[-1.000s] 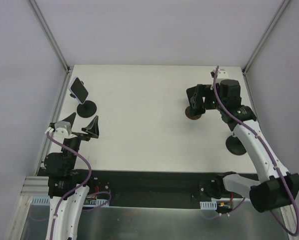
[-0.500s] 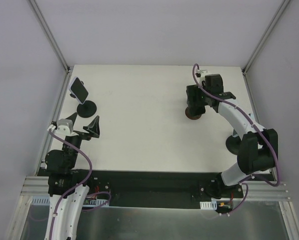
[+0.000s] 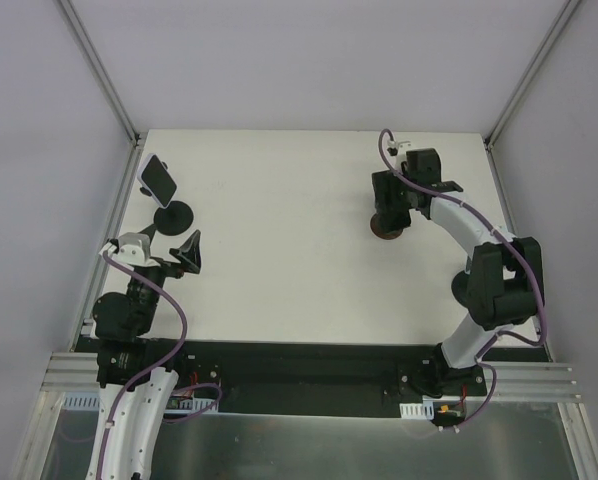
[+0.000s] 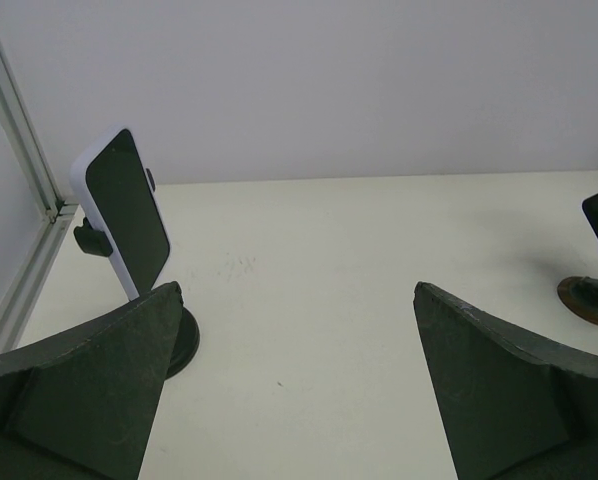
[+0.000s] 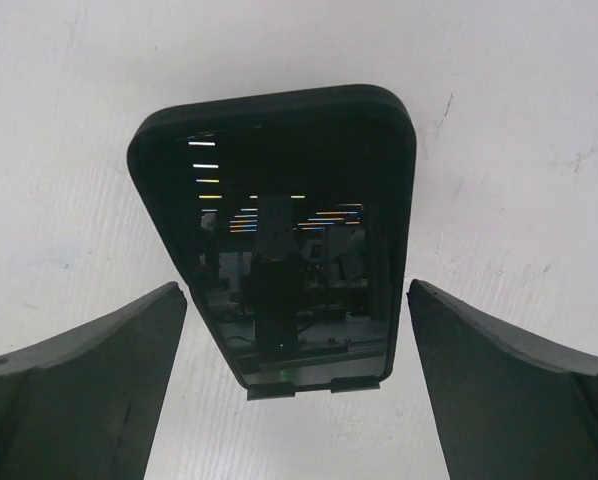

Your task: Remove the phone from the phone stand

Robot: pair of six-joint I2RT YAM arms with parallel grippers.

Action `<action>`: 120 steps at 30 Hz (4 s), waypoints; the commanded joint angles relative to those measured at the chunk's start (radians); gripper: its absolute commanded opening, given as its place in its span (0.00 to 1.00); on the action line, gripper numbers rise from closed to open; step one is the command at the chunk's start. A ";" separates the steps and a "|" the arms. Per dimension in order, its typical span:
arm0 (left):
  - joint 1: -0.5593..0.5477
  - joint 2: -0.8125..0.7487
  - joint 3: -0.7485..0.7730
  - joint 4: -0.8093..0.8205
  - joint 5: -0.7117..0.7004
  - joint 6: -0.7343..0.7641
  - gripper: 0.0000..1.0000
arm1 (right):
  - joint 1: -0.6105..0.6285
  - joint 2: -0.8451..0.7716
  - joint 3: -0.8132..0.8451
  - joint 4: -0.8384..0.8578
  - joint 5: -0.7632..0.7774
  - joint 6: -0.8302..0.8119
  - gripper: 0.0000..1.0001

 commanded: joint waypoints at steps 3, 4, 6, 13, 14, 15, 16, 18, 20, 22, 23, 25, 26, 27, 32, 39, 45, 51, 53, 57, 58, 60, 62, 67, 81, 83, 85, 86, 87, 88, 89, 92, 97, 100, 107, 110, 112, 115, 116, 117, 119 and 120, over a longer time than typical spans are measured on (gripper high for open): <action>-0.003 0.022 0.040 0.028 0.012 0.012 0.99 | -0.008 0.023 0.040 0.036 -0.048 -0.024 0.97; -0.003 0.023 0.040 0.028 0.013 0.013 0.99 | -0.008 0.025 0.037 0.037 -0.047 -0.024 0.98; -0.003 0.026 0.040 0.028 0.016 0.013 0.99 | -0.010 0.031 0.032 0.037 -0.044 -0.026 0.99; -0.003 0.037 0.040 0.028 0.023 0.015 0.99 | -0.013 0.046 0.020 0.050 -0.036 -0.027 0.90; -0.003 0.040 0.040 0.028 0.023 0.016 0.99 | -0.013 0.046 0.018 0.051 -0.035 -0.027 0.88; -0.003 0.041 0.040 0.028 0.024 0.015 0.99 | -0.013 0.042 0.015 0.054 -0.036 -0.027 0.87; -0.002 0.043 0.040 0.028 0.024 0.016 0.99 | -0.013 0.042 0.015 0.056 -0.039 -0.027 0.83; -0.003 0.046 0.040 0.028 0.026 0.015 0.99 | -0.013 0.034 0.012 0.054 -0.042 -0.027 0.79; -0.003 0.048 0.041 0.028 0.029 0.015 0.99 | -0.013 0.017 0.003 0.056 -0.038 -0.032 0.72; -0.003 0.051 0.041 0.028 0.029 0.016 0.99 | -0.013 0.002 -0.005 0.056 -0.033 -0.033 0.66; -0.003 0.051 0.041 0.028 0.032 0.016 0.99 | -0.013 -0.016 -0.006 0.056 -0.030 -0.033 0.63; -0.003 0.052 0.041 0.028 0.036 0.016 0.99 | -0.013 -0.035 -0.008 0.054 -0.027 -0.035 0.59; -0.003 0.054 0.041 0.028 0.039 0.016 0.99 | -0.013 -0.053 -0.009 0.056 -0.025 -0.035 0.57; -0.003 0.055 0.041 0.028 0.042 0.016 0.99 | -0.013 -0.064 -0.012 0.056 -0.025 -0.035 0.55; -0.003 0.066 0.043 0.028 0.055 0.016 0.99 | -0.011 -0.121 -0.013 0.050 -0.028 -0.030 0.49; -0.002 0.077 0.046 0.028 0.069 0.016 0.99 | -0.011 -0.182 -0.020 0.050 -0.022 -0.024 0.48; -0.003 0.104 0.049 0.026 0.102 0.007 0.99 | 0.030 -0.257 -0.019 0.025 -0.027 0.002 0.45; -0.003 0.205 0.087 0.008 0.194 -0.072 0.99 | 0.172 -0.334 -0.063 0.034 -0.027 0.071 0.45; -0.003 0.242 0.087 0.005 0.228 -0.169 0.99 | 0.212 -0.369 -0.086 0.051 -0.022 0.121 0.45; -0.003 0.325 0.063 0.022 0.285 -0.351 0.99 | 0.347 -0.415 -0.179 0.088 -0.030 0.204 0.45; -0.005 0.343 0.051 0.034 0.299 -0.417 0.99 | 0.369 -0.422 -0.196 0.106 -0.030 0.217 0.45; -0.014 0.391 0.012 0.095 0.345 -0.471 0.99 | 0.433 -0.437 -0.226 0.120 -0.022 0.259 0.45; -0.066 0.419 -0.015 0.135 0.326 -0.514 0.99 | 0.469 -0.446 -0.270 0.154 -0.022 0.293 0.45; -0.255 0.485 -0.020 0.226 0.205 -0.530 0.99 | 0.582 -0.446 -0.354 0.255 -0.021 0.381 0.45; -0.631 0.759 -0.006 0.456 -0.089 -0.573 0.96 | 0.699 -0.443 -0.463 0.396 -0.051 0.479 0.45; -0.667 0.796 0.003 0.480 -0.127 -0.571 0.92 | 0.704 -0.446 -0.471 0.412 -0.057 0.488 0.44; -0.686 0.837 0.015 0.487 -0.138 -0.570 0.88 | 0.707 -0.448 -0.483 0.428 -0.061 0.496 0.44; -0.701 0.850 0.020 0.487 -0.149 -0.568 0.86 | 0.708 -0.449 -0.486 0.433 -0.061 0.496 0.44; -0.709 0.862 0.021 0.490 -0.157 -0.571 0.84 | 0.708 -0.451 -0.490 0.438 -0.062 0.499 0.44; -0.715 0.882 0.023 0.491 -0.165 -0.574 0.82 | 0.708 -0.451 -0.493 0.441 -0.064 0.497 0.44; -0.729 0.893 0.023 0.494 -0.180 -0.577 0.78 | 0.708 -0.451 -0.494 0.441 -0.067 0.499 0.44; -0.749 0.928 0.021 0.508 -0.191 -0.591 0.69 | 0.708 -0.454 -0.508 0.453 -0.068 0.502 0.44; -0.770 0.985 0.041 0.528 -0.175 -0.606 0.58 | 0.707 -0.452 -0.519 0.467 -0.064 0.500 0.44; -0.775 1.017 0.054 0.536 -0.160 -0.616 0.45 | 0.707 -0.451 -0.526 0.481 -0.067 0.500 0.44; -0.775 1.055 0.060 0.556 -0.132 -0.637 0.09 | 0.708 -0.455 -0.543 0.496 -0.041 0.496 0.46; -0.775 1.057 0.055 0.556 -0.154 -0.636 0.00 | 0.708 -0.457 -0.551 0.501 -0.030 0.493 0.58; -0.773 1.040 0.049 0.545 -0.166 -0.623 0.00 | 0.708 -0.463 -0.560 0.504 -0.016 0.491 0.68; -0.758 1.008 0.051 0.490 -0.195 -0.590 0.00 | 0.707 -0.478 -0.574 0.508 0.004 0.478 0.86; -0.731 0.997 0.051 0.473 -0.194 -0.583 0.00 | 0.707 -0.484 -0.579 0.510 0.010 0.473 0.91; -0.712 0.977 0.049 0.432 -0.186 -0.583 0.00 | 0.708 -0.497 -0.585 0.511 0.018 0.468 0.93; -0.662 0.954 0.047 0.376 -0.172 -0.596 0.00 | 0.708 -0.507 -0.601 0.516 0.053 0.459 0.98; -0.607 0.936 0.046 0.346 -0.157 -0.603 0.00 | 0.708 -0.520 -0.609 0.522 0.067 0.456 1.00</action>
